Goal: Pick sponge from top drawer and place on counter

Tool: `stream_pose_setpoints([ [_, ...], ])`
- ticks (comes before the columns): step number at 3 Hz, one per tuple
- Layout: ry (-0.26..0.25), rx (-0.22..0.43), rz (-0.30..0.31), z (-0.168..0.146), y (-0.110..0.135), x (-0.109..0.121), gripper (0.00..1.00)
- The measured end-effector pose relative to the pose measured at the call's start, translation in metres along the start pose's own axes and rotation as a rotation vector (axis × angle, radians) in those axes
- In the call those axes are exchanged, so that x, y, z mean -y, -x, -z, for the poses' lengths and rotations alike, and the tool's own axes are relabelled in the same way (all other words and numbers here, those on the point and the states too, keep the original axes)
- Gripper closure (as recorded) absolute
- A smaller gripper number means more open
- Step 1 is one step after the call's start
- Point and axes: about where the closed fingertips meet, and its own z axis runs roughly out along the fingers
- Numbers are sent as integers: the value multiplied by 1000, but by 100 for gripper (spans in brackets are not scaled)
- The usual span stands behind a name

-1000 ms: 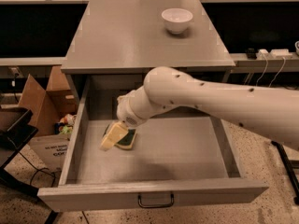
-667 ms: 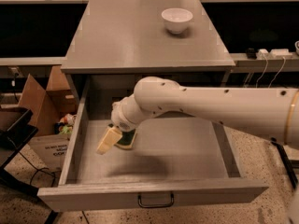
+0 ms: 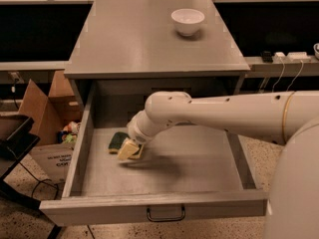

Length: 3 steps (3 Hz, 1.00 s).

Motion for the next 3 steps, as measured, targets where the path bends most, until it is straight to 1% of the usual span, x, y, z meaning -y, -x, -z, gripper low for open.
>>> stream_pose_setpoints([
  [1, -2, -25, 8, -6, -10, 6, 50],
  [2, -3, -26, 8, -6, -10, 6, 72],
  [3, 1, -55, 56, 22, 12, 8, 96],
])
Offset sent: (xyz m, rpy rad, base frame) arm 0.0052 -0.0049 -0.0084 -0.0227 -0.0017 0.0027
